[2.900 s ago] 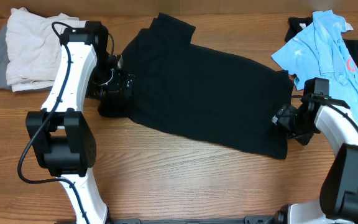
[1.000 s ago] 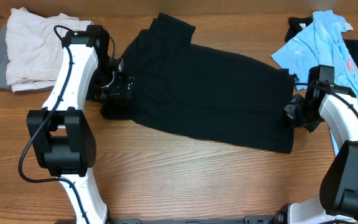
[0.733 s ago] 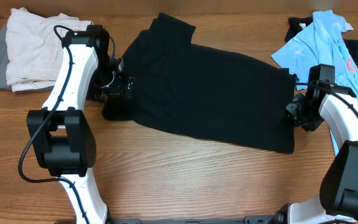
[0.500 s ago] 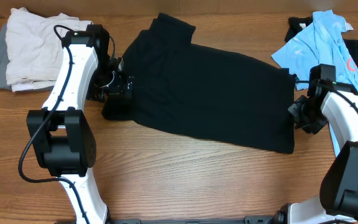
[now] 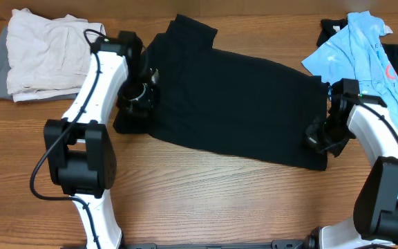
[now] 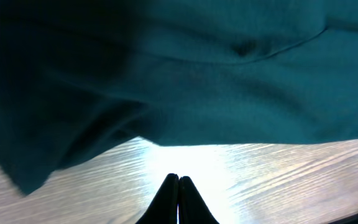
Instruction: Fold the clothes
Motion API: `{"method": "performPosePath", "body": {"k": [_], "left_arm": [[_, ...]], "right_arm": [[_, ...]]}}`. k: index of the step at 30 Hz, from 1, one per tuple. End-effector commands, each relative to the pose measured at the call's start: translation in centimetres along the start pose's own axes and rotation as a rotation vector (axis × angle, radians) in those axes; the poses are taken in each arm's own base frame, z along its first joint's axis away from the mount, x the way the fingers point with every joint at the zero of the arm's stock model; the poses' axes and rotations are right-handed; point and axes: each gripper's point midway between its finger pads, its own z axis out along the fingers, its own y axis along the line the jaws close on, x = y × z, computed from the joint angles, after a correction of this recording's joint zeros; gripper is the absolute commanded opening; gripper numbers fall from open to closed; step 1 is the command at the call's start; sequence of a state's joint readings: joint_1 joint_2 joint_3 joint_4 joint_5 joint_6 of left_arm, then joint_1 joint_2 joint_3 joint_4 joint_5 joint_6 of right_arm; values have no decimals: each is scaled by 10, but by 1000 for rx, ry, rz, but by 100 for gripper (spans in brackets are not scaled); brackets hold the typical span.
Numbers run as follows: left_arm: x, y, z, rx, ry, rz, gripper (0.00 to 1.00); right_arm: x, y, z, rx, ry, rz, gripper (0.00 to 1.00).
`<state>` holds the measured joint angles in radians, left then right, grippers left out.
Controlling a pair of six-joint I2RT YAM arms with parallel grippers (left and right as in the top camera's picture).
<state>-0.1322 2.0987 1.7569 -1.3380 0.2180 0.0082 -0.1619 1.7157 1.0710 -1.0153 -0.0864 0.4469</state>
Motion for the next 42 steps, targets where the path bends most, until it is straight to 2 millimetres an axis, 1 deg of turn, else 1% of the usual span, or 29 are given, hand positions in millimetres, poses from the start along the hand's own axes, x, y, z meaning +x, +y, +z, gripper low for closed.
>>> {"method": "performPosePath", "body": {"k": [1, 6, 9, 12, 15, 17, 21, 24, 28, 31, 33, 36, 39, 42], "left_arm": [[11, 0, 21, 19, 49, -25, 4], [19, 11, 41, 6, 70, -39, 4], [20, 22, 52, -17, 62, -69, 4], [17, 37, 56, -65, 44, -93, 4], [16, 57, 53, -143, 29, -127, 4], [13, 66, 52, -162, 17, -139, 4], [8, 72, 51, -128, -12, -172, 4], [9, 75, 51, -127, -12, -181, 4], [15, 76, 59, -126, 3, -188, 4], [18, 78, 70, -126, 6, -188, 4], [24, 80, 79, -128, 15, -190, 4], [31, 82, 87, -136, 30, -205, 4], [39, 92, 86, -193, 47, -298, 4], [50, 100, 84, -218, 79, -372, 4]], "right_arm": [[8, -1, 8, -17, 11, -6, 4], [10, -6, 20, -21, 6, 6, 4], [11, -10, 26, -21, 6, 38, 4], [11, -13, 29, -22, 5, 55, 4], [10, -16, 33, -27, -4, 75, 4], [10, -17, 37, -30, -8, 93, 4], [10, -18, 42, -30, -8, 112, 4], [10, -18, 42, -32, -10, 116, 4], [11, -18, 43, -31, -8, 139, 4], [11, -18, 43, -32, -8, 142, 4], [11, -18, 43, -31, -8, 142, 4], [11, -19, 43, -29, -6, 147, 4], [14, -20, 44, -23, 3, 215, 4], [11, -20, 46, -31, -10, 232, 4]]}}
